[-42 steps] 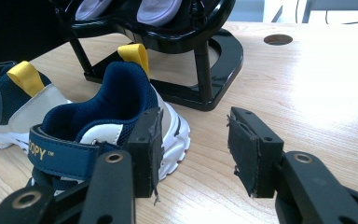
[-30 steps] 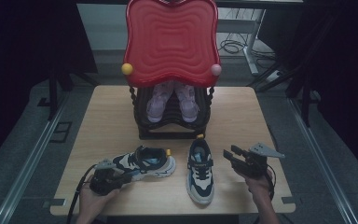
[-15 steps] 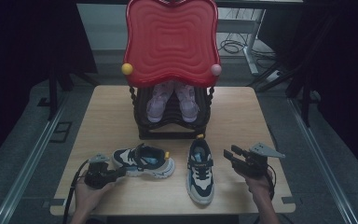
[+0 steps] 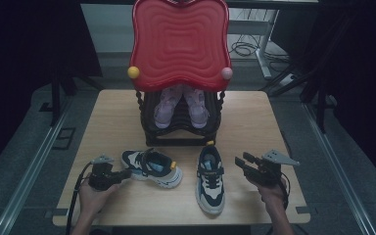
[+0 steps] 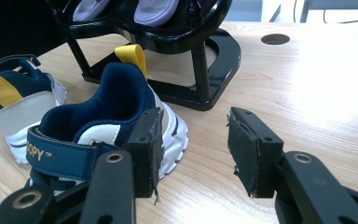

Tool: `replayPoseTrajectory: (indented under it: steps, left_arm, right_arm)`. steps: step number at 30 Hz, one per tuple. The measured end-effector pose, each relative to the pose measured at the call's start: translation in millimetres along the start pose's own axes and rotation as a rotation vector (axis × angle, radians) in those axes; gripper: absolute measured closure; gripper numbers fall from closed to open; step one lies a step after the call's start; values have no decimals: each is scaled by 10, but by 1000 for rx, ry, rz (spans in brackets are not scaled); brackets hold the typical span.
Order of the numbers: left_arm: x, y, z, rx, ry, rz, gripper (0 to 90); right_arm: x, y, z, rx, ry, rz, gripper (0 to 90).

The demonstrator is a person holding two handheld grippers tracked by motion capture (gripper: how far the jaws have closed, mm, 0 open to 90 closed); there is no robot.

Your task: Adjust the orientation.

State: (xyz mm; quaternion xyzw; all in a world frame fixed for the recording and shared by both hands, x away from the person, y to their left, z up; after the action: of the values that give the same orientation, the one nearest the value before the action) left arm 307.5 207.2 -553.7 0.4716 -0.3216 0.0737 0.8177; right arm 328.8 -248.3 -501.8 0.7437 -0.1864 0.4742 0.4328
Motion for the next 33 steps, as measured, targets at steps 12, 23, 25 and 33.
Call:
replayPoseTrajectory:
  steps: [12,23,25,33]
  left_arm:
    - [74,-18,-114,5,27,20,896]
    - [196,-7,-167,7,28,40,897]
    - [225,-10,-167,-1,36,50,897]
    - [265,-41,-187,7,31,47,895]
  right_arm:
    - [-2,-6,-2,0,5,-2,548]
    - [1,-1,-6,3,1,-2,549]
    - [2,2,-6,2,2,-1,549]
    - [3,6,-1,2,1,1,549]
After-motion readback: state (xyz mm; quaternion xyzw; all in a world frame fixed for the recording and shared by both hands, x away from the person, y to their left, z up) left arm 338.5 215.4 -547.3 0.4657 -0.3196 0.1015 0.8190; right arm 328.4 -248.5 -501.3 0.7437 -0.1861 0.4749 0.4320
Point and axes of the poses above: each handheld gripper's, and its own axes: y roughly backward along the jaws, x roughly out of its top, z roughly to its right, the point moved 5 cm from there along -y, roughly forward along the jaws, and after that the axes turned 4 degrees about -z, right-handed, at the moved point
